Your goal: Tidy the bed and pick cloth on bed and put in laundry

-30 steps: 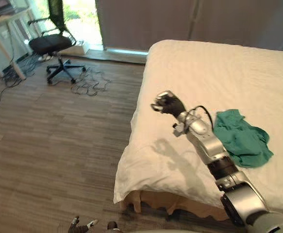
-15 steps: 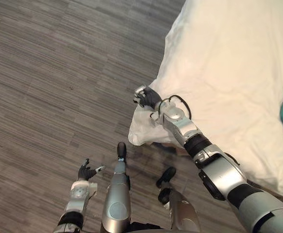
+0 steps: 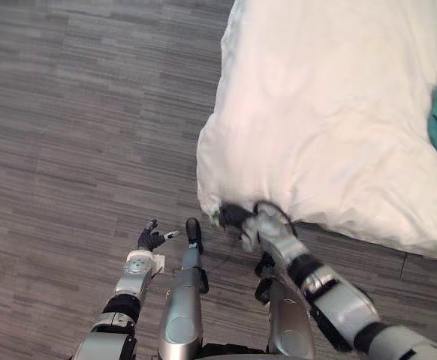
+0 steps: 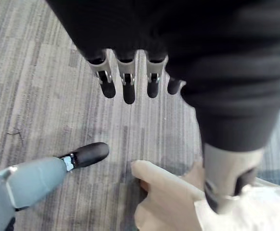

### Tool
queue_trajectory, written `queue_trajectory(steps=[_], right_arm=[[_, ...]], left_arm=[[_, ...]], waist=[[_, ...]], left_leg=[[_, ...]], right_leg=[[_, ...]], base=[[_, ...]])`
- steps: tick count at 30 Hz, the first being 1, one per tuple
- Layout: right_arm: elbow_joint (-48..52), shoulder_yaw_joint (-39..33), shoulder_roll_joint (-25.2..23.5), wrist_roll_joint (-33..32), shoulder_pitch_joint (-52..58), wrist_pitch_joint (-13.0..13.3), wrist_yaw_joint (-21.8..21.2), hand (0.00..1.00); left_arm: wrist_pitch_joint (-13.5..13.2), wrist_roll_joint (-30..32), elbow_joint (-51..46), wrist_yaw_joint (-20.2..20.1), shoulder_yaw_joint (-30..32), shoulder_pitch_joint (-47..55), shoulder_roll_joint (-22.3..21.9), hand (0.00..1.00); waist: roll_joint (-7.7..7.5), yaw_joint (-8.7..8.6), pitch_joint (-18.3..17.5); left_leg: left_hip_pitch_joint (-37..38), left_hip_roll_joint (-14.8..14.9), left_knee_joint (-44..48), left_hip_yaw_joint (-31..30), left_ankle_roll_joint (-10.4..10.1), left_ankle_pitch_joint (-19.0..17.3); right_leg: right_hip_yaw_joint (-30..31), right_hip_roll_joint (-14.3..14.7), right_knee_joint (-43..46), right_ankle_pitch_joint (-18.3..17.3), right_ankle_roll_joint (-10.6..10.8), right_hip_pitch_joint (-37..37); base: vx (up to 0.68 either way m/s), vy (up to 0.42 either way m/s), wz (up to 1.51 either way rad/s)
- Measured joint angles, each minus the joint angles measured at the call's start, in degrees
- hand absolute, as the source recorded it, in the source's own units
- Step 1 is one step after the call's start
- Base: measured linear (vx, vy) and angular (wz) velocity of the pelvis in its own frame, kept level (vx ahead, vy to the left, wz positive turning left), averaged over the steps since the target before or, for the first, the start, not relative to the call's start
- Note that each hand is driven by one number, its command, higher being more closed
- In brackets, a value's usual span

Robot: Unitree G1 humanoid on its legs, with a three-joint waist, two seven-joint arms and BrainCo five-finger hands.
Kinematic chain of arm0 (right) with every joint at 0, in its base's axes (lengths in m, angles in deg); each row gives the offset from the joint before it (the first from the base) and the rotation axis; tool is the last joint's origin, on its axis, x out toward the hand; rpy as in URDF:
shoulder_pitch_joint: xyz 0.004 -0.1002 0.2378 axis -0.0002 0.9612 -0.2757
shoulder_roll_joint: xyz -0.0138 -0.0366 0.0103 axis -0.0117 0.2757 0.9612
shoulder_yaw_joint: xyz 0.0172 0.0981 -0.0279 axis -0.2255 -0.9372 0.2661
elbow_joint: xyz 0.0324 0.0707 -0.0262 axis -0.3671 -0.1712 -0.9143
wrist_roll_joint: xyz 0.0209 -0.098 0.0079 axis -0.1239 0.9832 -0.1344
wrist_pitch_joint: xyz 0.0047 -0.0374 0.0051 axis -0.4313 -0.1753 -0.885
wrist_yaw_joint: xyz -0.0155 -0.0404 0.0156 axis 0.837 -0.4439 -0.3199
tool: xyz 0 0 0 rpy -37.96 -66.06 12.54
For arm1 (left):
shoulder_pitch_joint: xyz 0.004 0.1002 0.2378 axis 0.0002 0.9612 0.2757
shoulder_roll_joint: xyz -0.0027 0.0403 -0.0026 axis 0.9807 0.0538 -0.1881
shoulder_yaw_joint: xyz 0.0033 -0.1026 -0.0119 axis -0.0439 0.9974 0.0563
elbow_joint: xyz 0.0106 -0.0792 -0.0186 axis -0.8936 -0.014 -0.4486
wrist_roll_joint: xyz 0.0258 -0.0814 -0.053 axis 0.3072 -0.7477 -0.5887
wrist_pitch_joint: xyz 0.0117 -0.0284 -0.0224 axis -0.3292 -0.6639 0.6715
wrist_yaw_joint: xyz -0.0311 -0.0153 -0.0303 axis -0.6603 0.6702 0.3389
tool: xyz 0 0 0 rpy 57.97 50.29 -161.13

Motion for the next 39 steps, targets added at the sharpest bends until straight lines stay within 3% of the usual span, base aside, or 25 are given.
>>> queue_trajectory(steps=[2, 6, 10, 13, 17, 19, 21, 23, 25, 27, 28, 30, 33, 37, 39], right_arm=[[9.9, 2.6, 0.3, -2.9, 1.7, 4.1, -0.6, 1.0], [29.3, 3.8, -1.2, -14.3, -0.1, 6.7, 0.6, 1.0], [35.4, 1.7, -5.0, -21.3, -6.3, 5.1, 6.9, 1.0], [35.1, -1.7, -6.4, -22.7, -11.5, 0.1, 15.8, 1.0], [31.9, -5.0, -8.3, -23.3, -18.4, -6.1, 26.7, 1.0], [28.3, -7.1, -9.7, -22.7, -22.6, -7.4, 30.3, 1.0], [23.4, -10.5, -9.9, -21.8, -27.1, -7.4, 32.6, 1.0], [17.4, -16.0, -7.9, -19.9, -29.6, -6.3, 35.5, 1.0], [13.5, -19.8, -4.9, -19.7, -29.8, -5.7, 36.9, 1.0], [11.2, -24.0, -1.1, -19.9, -28.6, -4.9, 37.5, 1.0], [10.4, -28.1, 1.4, -20.2, -26.8, -3.0, 37.3, 1.0], [11.2, -31.9, 2.6, -20.7, -23.6, 0.1, 36.6, 1.0], [13.3, -37.8, 2.6, -20.6, -15.2, 2.8, 33.8, 1.0], [14.6, -43.2, 2.5, -21.2, -0.6, 5.0, 28.0, 1.0], [10.5, -46.8, 2.5, -22.6, 6.3, 4.4, 25.9, 1.0]], left_arm=[[0.4, 1.8, 0.4, -0.1, -2.4, 3.9, -0.9, 0.0], [0.4, 3.6, 4.8, 0.9, -5.1, 11.2, -2.2, 0.0], [0.4, 4.0, 7.0, 1.9, -5.1, 14.5, -1.5, 0.0], [0.4, 5.0, 7.9, 1.1, -5.0, 14.9, -1.2, 0.0], [0.4, 4.9, 7.9, 0.2, -5.1, 14.1, -1.1, 0.0], [0.2, 4.3, 7.8, 0.1, -5.1, 12.4, -1.1, 0.0], [-0.4, 2.6, 7.4, 0.0, -5.1, 8.8, -0.7, 0.0], [-1.3, 2.0, 5.7, -1.1, -5.1, 5.5, 0.0, 0.0], [-1.9, 1.6, 5.0, -1.6, -5.0, 4.5, 0.6, 0.0], [-2.1, 1.6, 4.5, -2.2, -5.1, 3.7, 0.9, 0.0], [-2.2, 1.5, 4.4, -2.2, -5.1, 3.1, 0.7, 0.0], [-2.2, 0.9, 4.3, -2.2, -5.1, 2.4, 0.7, 0.0], [-2.1, 0.2, 1.8, -2.3, -4.4, 1.1, 0.5, 0.0], [-1.2, 0.2, 0.7, -3.6, -2.0, 0.3, 0.3, 0.0], [-0.4, 0.2, 0.8, -4.7, -1.0, 0.3, 0.4, 0.0]], waist=[[-0.5, 0.05, -4.6], [-0.45, 0.12, -12.9], [-0.09, 0.08, -17.2], [0.37, 0.11, -18.0], [1.92, 0.11, -17.1], [2.95, 0.25, -16.1], [3.94, 0.27, -11.5], [6.11, 0.34, -5.9], [6.98, 0.34, -3.1], [7.12, 0.08, -1.6], [6.93, -0.1, -0.9], [6.92, -1.33, -0.9], [6.69, -3.21, -1.0], [5.17, -4.42, -2.7], [4.08, -4.81, -4.9]], left_leg=[[1.8, 0.2, 0.0, 0.1, 0.0, -0.7], [5.1, 0.0, -0.1, 0.3, -0.6, -2.9], [7.5, 0.0, -0.4, 0.3, -0.8, -3.4], [8.4, 0.1, -0.4, 0.3, -0.8, -3.0], [6.7, 0.9, -0.4, 1.3, -0.9, -2.4], [2.7, 1.6, -0.4, 1.8, -1.1, -1.9], [-0.1, 2.1, -0.4, 1.7, -1.1, -1.0], [-2.6, 2.2, -0.4, 1.7, -1.2, -0.7], [-3.6, 2.2, -0.3, 1.8, -0.6, 0.6], [-4.8, 1.9, -0.1, 2.6, -0.5, 1.1], [-4.9, 1.7, 0.0, 3.7, 0.0, 1.6], [-4.4, 1.5, 0.0, 4.9, 0.0, 1.6], [-2.6, 1.5, 0.0, 6.6, -0.5, 0.9], [1.1, 2.0, 0.0, 10.0, -0.9, -1.2], [2.3, 2.3, 0.0, 11.3, -1.0, -1.9]], right_leg=[[-0.2, 0.4, -1.6, 0.1, 0.2, 2.5], [-0.2, 0.3, -3.2, -0.6, 0.6, 6.3], [-0.3, 0.4, -3.3, -1.1, 0.5, 8.7], [-0.2, 0.4, -3.3, -0.6, 0.4, 9.8], [0.5, 0.9, -3.8, 0.4, -0.1, 7.8], [1.0, 1.6, -3.7, 1.2, -0.8, 3.6], [1.3, 2.0, -3.0, 1.9, -0.9, 0.5], [1.7, 2.0, -2.2, 2.4, -0.7, -2.7], [2.6, 2.2, -1.8, 3.0, -1.1, -4.3], [3.8, 2.0, -1.4, 3.7, -1.2, -6.3], [5.0, 1.8, -1.3, 4.2, -1.3, -7.3], [5.9, 1.6, -1.3, 4.4, -1.5, -7.5], [7.7, 1.8, -1.4, 4.0, -1.3, -7.0], [10.4, 2.5, -1.7, 2.9, -0.6, -5.1], [10.9, 2.8, -2.3, 2.5, -0.4, -4.3]], base=[[0.06, -0.031, 0.0], [0.08, 0.003, -0.01], [0.04, -0.004, 0.01], [0.01, -0.001, -0.01], [-0.04, 0.0, -0.08], [-0.15, -0.013, -0.14], [-0.18, -0.013, -0.05], [-0.17, -0.006, -0.04], [-0.07, -0.004, -0.19], [-0.01, 0.005, -0.28], [0.04, 0.009, -0.29], [0.08, 0.007, -0.26], [0.11, -0.005, -0.3], [0.09, -0.012, -0.38], [0.11, -0.025, -0.28]])
